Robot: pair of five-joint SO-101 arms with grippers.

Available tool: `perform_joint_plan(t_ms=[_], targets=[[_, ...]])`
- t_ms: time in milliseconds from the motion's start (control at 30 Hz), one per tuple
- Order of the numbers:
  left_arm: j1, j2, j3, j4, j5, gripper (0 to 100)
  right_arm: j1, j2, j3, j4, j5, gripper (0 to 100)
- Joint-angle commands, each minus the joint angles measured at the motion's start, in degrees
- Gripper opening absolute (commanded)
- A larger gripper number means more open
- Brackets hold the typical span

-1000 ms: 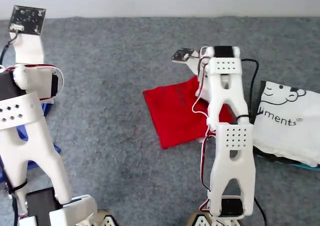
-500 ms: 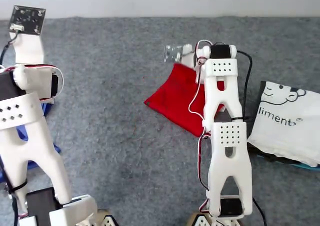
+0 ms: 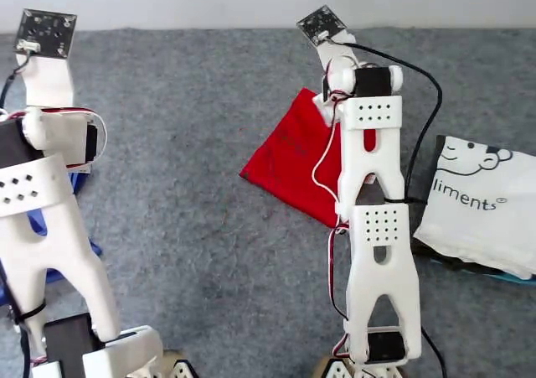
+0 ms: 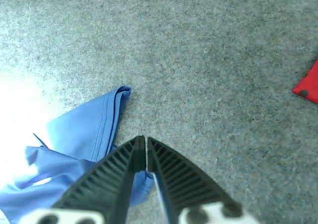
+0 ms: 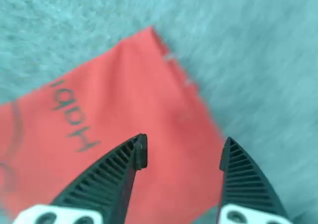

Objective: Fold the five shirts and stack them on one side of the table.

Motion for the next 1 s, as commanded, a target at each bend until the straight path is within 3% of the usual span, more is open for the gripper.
perform_joint_plan(t_ms=[0, 100, 233, 433, 667, 967], targets=[[0.0, -1.58, 0.04, 0.18, -0.18, 1, -2.59, -4.97, -1.93, 3.21, -19.25, 24.5], [0.0, -1.58, 0.04, 0.09, -0.18, 1, -3.47, -6.99, -1.85, 3.38, -31.03, 24.5], [-0.18, -1.67, 0.04, 0.18, -0.44, 1, -4.79, -12.0, 2.99, 3.56, -35.08, 24.5], [-0.35, -1.67, 0.04, 0.18, -0.44, 1, -6.46, -25.54, 27.34, 3.12, -47.47, 25.2], [-0.09, -1.58, 0.04, 0.09, -0.44, 1, -7.16, -28.0, 38.59, 2.24, -57.58, 54.4], [-0.35, -1.67, 0.04, 0.35, -0.44, 1, -4.97, -18.07, 38.42, -6.2, -63.03, 50.4]])
